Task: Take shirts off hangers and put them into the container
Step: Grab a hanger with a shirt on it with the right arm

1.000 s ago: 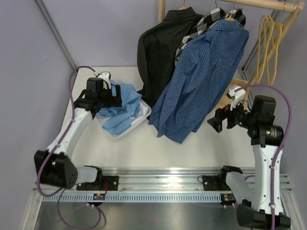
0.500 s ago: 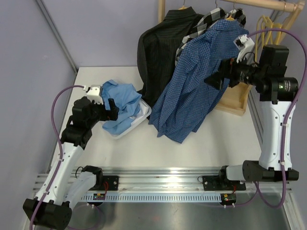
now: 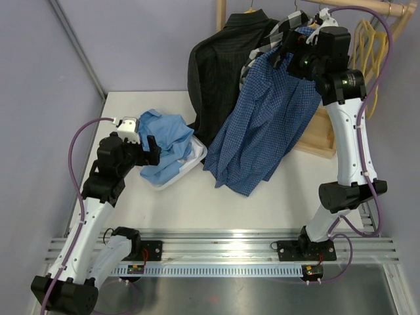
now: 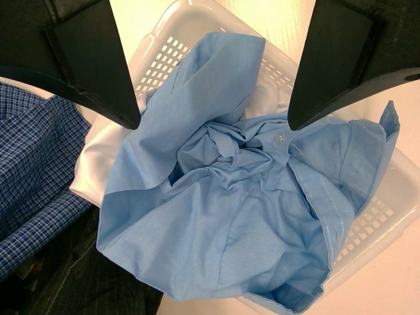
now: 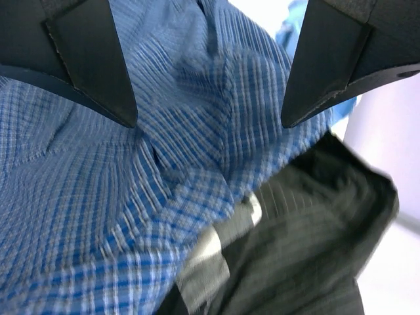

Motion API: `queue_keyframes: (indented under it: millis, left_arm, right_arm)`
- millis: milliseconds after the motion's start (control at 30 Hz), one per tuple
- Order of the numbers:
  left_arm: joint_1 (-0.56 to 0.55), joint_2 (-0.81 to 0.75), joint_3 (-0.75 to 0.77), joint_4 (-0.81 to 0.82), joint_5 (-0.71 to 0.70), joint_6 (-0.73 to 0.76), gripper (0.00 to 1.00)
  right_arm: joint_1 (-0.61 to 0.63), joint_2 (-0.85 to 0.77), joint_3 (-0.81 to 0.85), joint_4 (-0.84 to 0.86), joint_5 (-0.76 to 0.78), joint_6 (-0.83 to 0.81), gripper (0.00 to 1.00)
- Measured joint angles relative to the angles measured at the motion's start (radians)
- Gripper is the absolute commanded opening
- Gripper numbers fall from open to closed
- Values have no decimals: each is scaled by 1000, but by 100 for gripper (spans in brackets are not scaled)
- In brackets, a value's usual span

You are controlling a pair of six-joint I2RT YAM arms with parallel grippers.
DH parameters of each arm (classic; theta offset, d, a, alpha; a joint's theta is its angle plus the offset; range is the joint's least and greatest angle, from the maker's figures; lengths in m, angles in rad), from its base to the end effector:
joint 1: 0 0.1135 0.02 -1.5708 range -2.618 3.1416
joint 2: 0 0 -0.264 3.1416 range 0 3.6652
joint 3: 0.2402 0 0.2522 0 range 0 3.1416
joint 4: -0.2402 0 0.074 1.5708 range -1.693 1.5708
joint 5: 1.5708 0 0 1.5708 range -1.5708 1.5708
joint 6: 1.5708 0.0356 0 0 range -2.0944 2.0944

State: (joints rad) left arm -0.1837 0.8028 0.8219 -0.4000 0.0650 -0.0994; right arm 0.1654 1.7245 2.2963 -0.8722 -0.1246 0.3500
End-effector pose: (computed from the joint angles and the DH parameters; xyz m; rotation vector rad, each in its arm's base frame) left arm 0.1786 -0.0355 0.3273 0.1256 1.9551 -0.2500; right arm 0.3330 0.0601 0.5251 0.0879 1.8937 0.4700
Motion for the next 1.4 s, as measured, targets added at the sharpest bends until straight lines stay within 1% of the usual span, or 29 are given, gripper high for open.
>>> queue_keyframes:
  millis: [133, 400, 600, 700, 767, 867, 933, 1033, 1067, 1133, 1167, 1300, 1400]
  left_arm:
    - [0, 0, 0, -1, -16, 7, 99]
    - [0, -4, 0, -2, -24, 17, 99]
    - [-2, -4, 0, -2, -24, 17, 99]
    - [-4, -4, 0, -2, -24, 17, 99]
    - [-5, -4, 0, -2, -24, 17, 99]
    - [-5, -4, 0, -2, -24, 17, 99]
    - [-5, -4, 0, -2, -24, 17, 99]
    - [-5, -5, 0, -2, -23, 17, 99]
    - [-5, -6, 0, -2, -23, 17, 99]
    - [-5, -6, 0, -2, -23, 17, 99]
    - [-6, -6, 0, -2, -23, 17, 99]
    - [-9, -6, 0, -2, -23, 17, 99]
    - [-11, -6, 0, -2, -23, 17, 99]
  right_arm:
    - [61, 22, 0, 85, 143, 51, 99]
    - [147, 26, 2, 200, 345, 74, 99]
    - [182, 98, 59, 254, 511, 72, 98]
    - [183, 119, 22, 257, 582, 63, 96]
    - [183, 108, -47, 280, 618, 56, 94]
    - [183, 60, -168, 307, 660, 39, 88]
    - [183, -10, -273, 325, 674, 12, 84]
    - [183, -115, -375, 345, 700, -29, 82]
    - [183, -153, -399, 356, 711, -45, 78]
    - [179, -220, -435, 381, 718, -69, 74]
    - [172, -255, -451, 388, 718, -80, 70]
    - [111, -356, -489, 404, 711, -93, 67]
    - [51, -373, -497, 396, 689, -89, 68]
